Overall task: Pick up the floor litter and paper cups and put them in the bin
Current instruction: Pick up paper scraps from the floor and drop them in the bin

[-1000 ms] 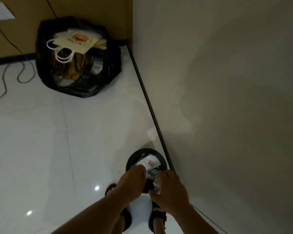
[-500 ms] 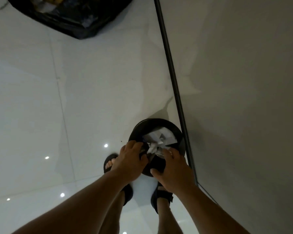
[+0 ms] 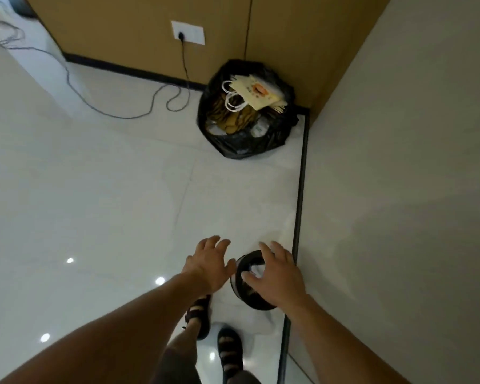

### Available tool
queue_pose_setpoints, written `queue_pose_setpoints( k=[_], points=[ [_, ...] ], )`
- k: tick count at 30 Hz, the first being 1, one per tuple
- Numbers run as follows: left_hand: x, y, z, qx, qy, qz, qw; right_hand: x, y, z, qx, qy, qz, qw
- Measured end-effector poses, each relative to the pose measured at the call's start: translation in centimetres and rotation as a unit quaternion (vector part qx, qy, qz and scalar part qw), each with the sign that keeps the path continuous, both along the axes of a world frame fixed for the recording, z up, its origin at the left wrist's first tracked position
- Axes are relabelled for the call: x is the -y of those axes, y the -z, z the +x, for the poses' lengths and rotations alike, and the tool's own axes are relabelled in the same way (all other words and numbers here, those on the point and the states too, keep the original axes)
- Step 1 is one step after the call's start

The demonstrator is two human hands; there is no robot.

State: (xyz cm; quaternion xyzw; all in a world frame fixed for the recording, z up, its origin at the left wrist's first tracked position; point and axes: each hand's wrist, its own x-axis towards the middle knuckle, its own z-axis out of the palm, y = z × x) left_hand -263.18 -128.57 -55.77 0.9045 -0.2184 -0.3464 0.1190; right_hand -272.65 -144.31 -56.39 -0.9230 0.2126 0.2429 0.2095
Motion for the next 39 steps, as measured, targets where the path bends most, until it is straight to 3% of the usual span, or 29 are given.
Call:
queue_pose_setpoints(
  k=[6, 11, 19, 30, 39],
  points=[
    [-10.4, -8.8, -7.2, 0.051, -0.153, -0.009, 0.987, -7.7, -8.3, -0.4, 0.009, -0.166, -0.014, 0.986],
    [-22.6, -13.4, -15.0, 0.076, -0.335, -0.009, 0.939, -19.0, -13.1, -1.5, 0.018, -0.327, -0.011, 0.945],
    [-42.7, -17.6, -33.2, 0.126, -0.585, -0.007, 0.801, -42.8, -18.3, -10.0, 0.061, -0.577, -0.006, 0.815],
    [-64.7, -19.9, -66.3, 0.114, -0.821, 0.027, 0.559, -73.9, -20.0, -35.6, 0.073, -0.788, 0.053, 0.609],
    [-77.2, -20.6, -79.3, 0.116, -0.887, 0.033, 0.447, -93.7, -19.0, -48.0, 0.081, -0.865, 0.049, 0.493]
  ],
)
